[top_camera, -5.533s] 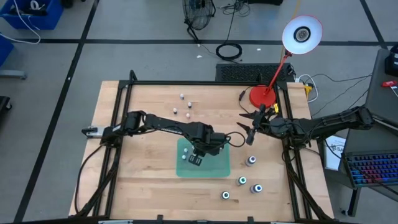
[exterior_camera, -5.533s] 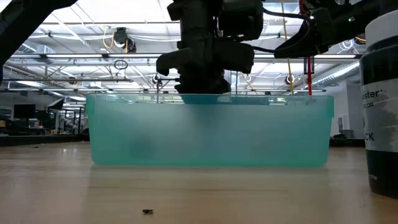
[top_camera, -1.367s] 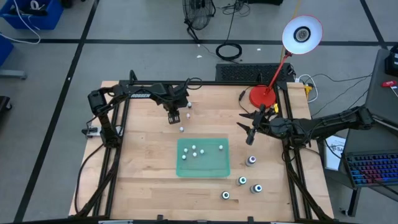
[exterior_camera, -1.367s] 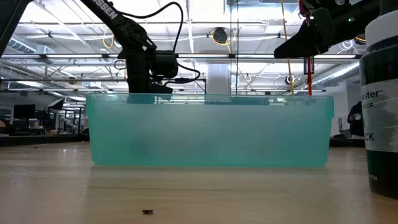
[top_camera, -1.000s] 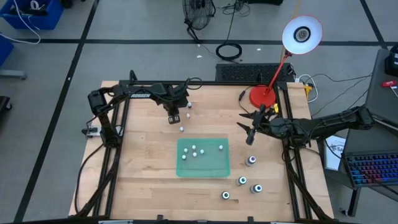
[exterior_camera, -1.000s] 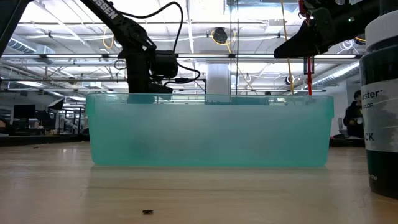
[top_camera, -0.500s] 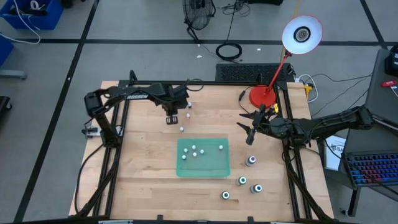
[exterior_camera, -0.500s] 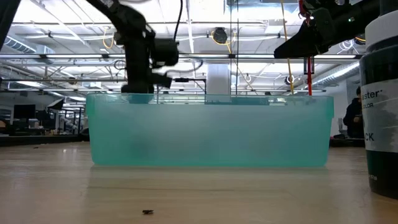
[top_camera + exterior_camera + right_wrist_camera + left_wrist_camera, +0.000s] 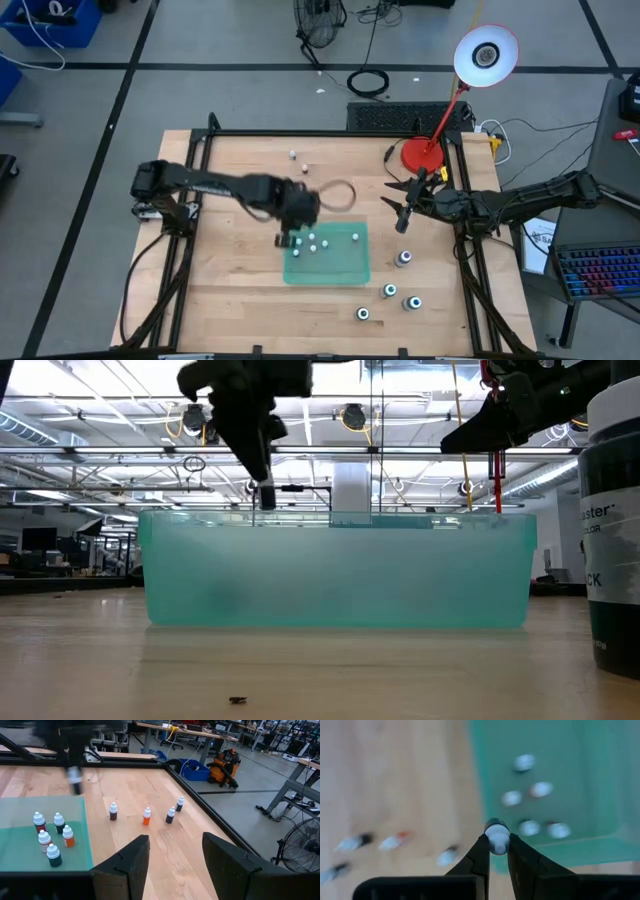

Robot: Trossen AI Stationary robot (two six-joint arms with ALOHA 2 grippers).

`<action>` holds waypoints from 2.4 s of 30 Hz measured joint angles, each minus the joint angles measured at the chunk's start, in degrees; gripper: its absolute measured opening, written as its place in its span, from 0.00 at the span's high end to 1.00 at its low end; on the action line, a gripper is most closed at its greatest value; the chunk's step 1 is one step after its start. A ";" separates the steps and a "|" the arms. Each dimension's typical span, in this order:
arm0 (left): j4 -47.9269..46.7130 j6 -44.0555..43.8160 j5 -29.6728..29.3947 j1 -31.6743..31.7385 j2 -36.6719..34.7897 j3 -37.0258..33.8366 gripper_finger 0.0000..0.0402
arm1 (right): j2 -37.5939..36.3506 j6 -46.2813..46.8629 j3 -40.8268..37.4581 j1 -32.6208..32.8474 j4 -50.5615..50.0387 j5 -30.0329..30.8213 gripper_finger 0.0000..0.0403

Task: Pick & Place food coloring
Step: Put the small purple food coloring bottle into the blue bin, then put the small red food coloring bottle into the blue bin

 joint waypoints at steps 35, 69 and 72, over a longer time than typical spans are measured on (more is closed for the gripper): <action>3.31 11.80 8.96 2.17 20.00 12.15 0.89 | 0.02 0.00 0.00 0.00 0.00 0.00 0.57; -12.36 5.99 -1.54 1.78 19.23 19.03 0.49 | 0.02 0.00 0.00 -0.02 0.00 0.00 0.57; -13.80 4.47 -1.10 4.18 17.31 17.29 0.51 | 0.01 0.00 0.00 -0.01 0.02 0.00 0.57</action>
